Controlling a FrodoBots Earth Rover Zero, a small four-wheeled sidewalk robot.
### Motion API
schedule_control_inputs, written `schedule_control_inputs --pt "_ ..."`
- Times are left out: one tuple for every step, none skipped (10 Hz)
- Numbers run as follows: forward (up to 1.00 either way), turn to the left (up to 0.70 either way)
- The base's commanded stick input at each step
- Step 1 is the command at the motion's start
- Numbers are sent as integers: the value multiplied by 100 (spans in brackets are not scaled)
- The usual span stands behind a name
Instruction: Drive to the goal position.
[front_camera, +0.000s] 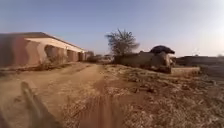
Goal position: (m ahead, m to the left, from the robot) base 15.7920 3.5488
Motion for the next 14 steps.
schedule_control_inputs --pt "70 0" --pt "70 0" --pt "70 0" --pt "70 0" --pt "70 0" --pt "70 0" --pt "70 0" --pt "70 0" --pt "70 0" --pt "70 0" --pt "70 0" --pt "70 0" --pt "70 0" --pt "70 0"
